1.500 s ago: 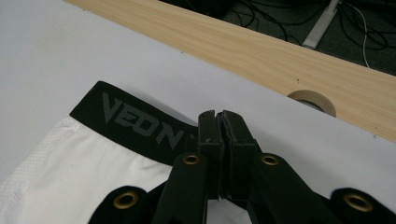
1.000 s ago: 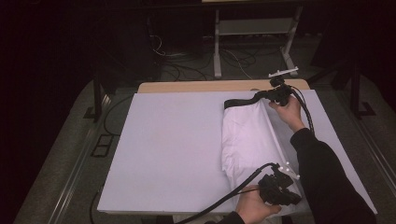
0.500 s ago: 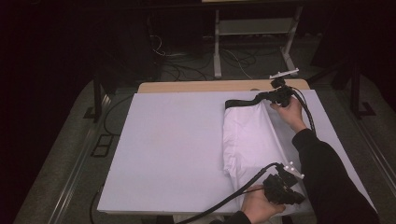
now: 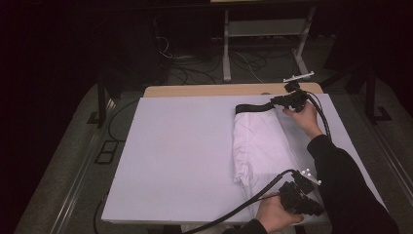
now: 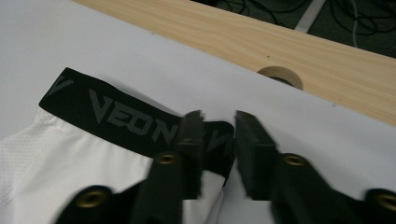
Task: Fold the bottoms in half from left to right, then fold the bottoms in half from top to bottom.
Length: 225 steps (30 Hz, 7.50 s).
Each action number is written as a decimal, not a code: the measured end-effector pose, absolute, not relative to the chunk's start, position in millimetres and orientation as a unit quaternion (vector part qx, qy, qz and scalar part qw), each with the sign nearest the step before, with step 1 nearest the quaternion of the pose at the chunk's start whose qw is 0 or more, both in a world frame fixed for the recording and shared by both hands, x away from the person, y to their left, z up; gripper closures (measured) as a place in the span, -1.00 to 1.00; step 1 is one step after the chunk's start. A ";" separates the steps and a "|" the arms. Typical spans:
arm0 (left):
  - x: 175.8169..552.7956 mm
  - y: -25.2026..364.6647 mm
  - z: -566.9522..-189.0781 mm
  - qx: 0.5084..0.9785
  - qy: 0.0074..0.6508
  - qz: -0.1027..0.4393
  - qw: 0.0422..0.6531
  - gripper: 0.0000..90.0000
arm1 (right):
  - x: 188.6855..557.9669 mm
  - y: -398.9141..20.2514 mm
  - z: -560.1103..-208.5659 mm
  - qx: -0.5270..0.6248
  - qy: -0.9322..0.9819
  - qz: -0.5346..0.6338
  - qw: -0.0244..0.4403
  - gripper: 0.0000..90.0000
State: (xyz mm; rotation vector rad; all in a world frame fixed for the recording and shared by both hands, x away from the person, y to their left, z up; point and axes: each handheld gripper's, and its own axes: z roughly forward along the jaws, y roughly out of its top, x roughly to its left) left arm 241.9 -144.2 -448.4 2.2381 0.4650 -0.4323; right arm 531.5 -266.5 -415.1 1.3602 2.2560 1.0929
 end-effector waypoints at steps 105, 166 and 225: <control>381.8 25.5 -379.5 0.821 0.263 0.031 0.506 -1.00 | 430.8 -298.2 -395.4 0.452 0.758 0.454 0.123 -1.00; 471.7 39.6 -426.4 0.801 0.379 -0.014 0.464 -1.00 | 462.9 -286.9 -421.7 0.474 0.767 0.428 0.059 -1.00; 501.0 31.9 -457.2 0.788 0.429 -0.079 0.434 0.01 | 497.4 -286.3 -449.1 0.532 0.764 0.364 -0.036 0.36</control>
